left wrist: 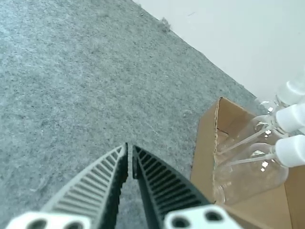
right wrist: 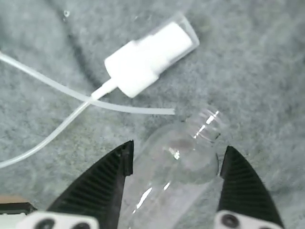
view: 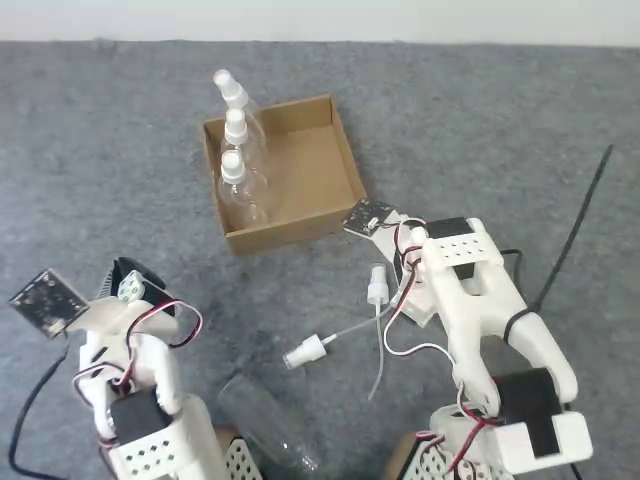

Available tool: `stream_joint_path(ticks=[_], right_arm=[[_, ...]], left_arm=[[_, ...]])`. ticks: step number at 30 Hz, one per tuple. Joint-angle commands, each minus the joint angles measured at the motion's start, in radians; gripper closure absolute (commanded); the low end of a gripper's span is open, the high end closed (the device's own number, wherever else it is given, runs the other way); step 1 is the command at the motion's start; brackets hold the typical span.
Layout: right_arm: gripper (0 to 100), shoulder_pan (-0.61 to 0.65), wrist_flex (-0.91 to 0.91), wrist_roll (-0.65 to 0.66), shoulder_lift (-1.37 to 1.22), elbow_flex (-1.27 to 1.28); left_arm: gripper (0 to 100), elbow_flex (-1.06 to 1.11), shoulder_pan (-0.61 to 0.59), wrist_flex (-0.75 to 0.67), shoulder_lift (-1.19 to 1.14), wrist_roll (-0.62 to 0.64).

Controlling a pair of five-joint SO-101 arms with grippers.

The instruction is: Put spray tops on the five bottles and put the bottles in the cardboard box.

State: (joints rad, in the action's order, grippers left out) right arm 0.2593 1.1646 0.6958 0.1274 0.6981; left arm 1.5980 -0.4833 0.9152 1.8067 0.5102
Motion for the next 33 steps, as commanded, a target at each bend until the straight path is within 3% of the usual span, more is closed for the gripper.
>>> stream_joint_path(ticks=[1,16,21,28,33], right_arm=[[76.3,-0.004,-0.021,-0.041,0.004,-0.060],[76.2,-0.004,-0.012,-0.226,0.004,-0.058],[77.2,-0.004,-0.010,-0.227,0.002,-0.052],[87.9,-0.004,-0.007,-0.229,0.007,-0.052],[88.6,-0.002,0.077,-0.229,0.038,-0.091]], left_arm=[[99,-0.010,-0.003,-0.031,0.012,-0.009],[99,-0.010,-0.003,-0.029,0.012,-0.009],[99,-0.010,-0.003,-0.029,0.012,-0.009],[99,-0.010,-0.003,-0.029,0.012,-0.009],[99,-0.010,-0.003,-0.029,0.012,-0.009]])
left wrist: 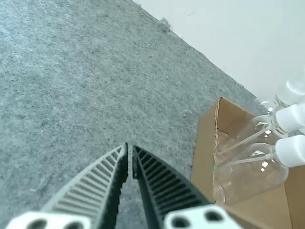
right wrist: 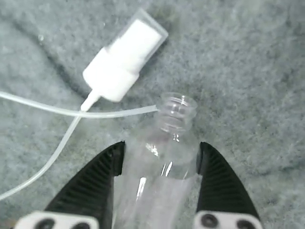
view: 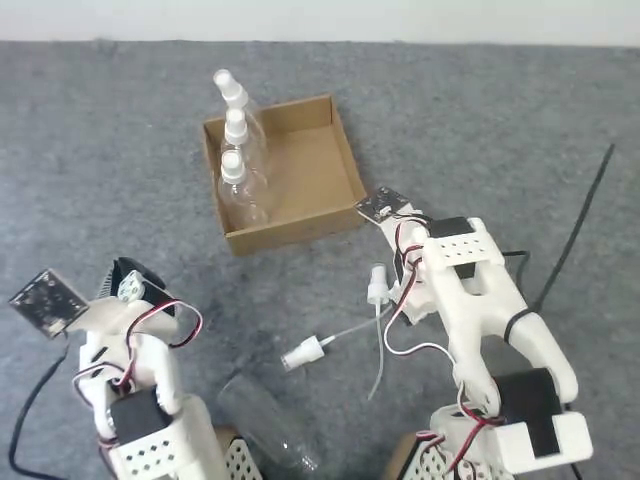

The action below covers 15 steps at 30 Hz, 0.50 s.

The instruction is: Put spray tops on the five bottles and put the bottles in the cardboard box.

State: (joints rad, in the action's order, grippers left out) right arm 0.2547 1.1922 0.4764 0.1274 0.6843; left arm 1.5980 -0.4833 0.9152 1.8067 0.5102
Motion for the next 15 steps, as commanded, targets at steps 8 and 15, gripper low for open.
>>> stream_joint_path(ticks=[8,15], right_arm=[[88.6,0.012,0.186,-0.020,0.237,-0.092],[88.7,0.044,0.243,-0.110,0.417,-0.091]], left_arm=[[99,-0.010,-0.003,-0.029,0.012,-0.009],[99,-0.010,-0.003,-0.029,0.012,-0.009]])
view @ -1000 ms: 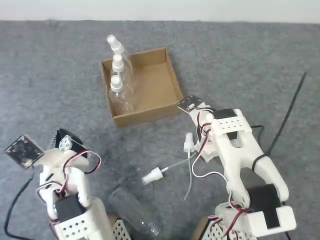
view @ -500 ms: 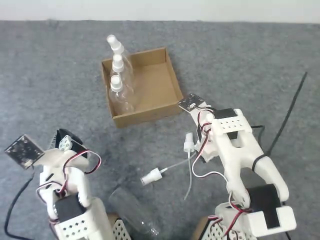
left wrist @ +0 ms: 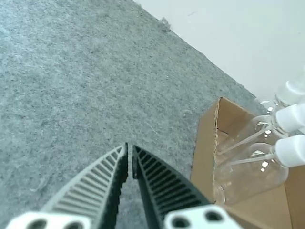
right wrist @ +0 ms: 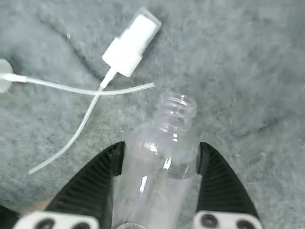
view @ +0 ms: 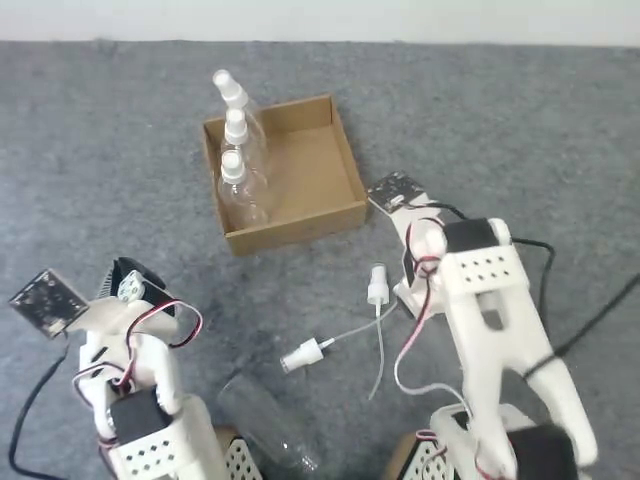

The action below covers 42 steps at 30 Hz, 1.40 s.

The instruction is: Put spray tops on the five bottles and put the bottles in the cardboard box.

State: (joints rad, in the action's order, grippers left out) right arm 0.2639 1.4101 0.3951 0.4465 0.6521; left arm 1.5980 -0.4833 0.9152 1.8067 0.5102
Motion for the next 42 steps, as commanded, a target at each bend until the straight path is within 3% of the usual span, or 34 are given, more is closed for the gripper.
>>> stream_joint_path(ticks=[1,9,15,22,35,42], right_arm=[[88.7,0.050,0.035,-0.040,0.116,-0.058],[88.7,0.162,0.042,-0.143,0.280,-0.057],[88.7,0.196,0.041,-0.149,0.369,-0.051],[88.7,0.197,-0.113,-0.149,0.489,0.109],[88.7,0.185,-0.202,-0.149,0.691,0.279],[88.7,0.039,-0.278,-0.181,0.834,0.397]], left_arm=[[99,-0.010,-0.003,-0.029,0.012,-0.009],[99,-0.008,-0.003,-0.029,0.012,-0.009],[99,0.005,-0.003,-0.051,0.012,-0.009],[99,0.005,-0.003,-0.049,0.012,-0.009],[99,0.005,0.002,-0.048,0.012,-0.009],[99,0.001,0.002,-0.049,0.012,-0.009]])
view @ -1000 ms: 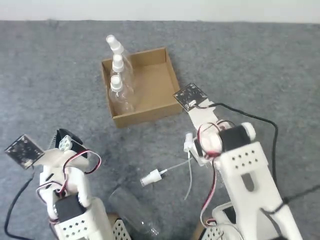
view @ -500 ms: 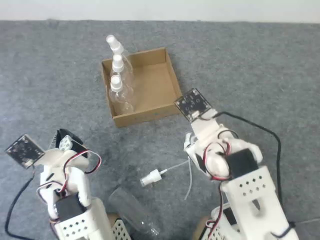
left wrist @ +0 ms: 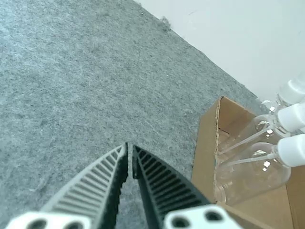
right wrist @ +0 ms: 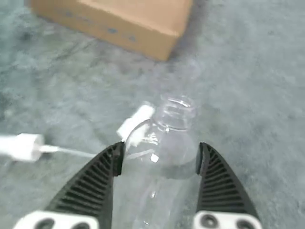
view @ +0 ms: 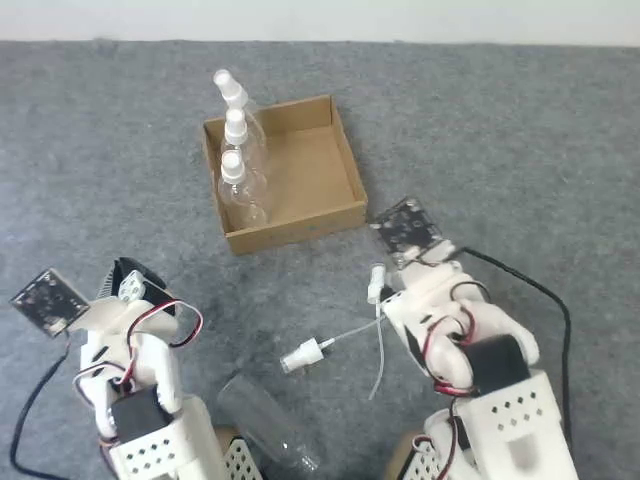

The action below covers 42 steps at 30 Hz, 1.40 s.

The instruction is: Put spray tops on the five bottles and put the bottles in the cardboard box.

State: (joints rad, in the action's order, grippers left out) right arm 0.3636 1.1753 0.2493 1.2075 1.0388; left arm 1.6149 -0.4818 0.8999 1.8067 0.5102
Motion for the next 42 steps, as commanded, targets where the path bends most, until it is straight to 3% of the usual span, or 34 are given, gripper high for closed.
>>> stream_joint_path(ticks=[1,14,19,26,33,42], right_arm=[[88.7,-0.073,-0.058,-0.057,0.094,0.028],[88.3,-0.200,-0.099,-0.138,0.206,0.084],[88.7,-0.225,-0.111,-0.143,0.206,0.084],[88.7,-0.245,-0.111,-0.144,0.209,0.086],[88.7,-0.334,-0.188,-0.144,0.213,0.127],[88.7,-0.334,-0.295,-0.144,0.213,0.204]], left_arm=[[99,-0.016,0.002,-0.034,0.012,-0.009],[99,-0.033,0.095,-0.026,0.012,-0.014],[99,-0.105,0.107,0.048,0.012,-0.166],[99,-0.213,0.282,0.144,0.012,-0.308],[99,-0.387,0.425,0.255,0.005,-0.315],[93,-0.476,0.574,0.258,0.003,-0.334]])
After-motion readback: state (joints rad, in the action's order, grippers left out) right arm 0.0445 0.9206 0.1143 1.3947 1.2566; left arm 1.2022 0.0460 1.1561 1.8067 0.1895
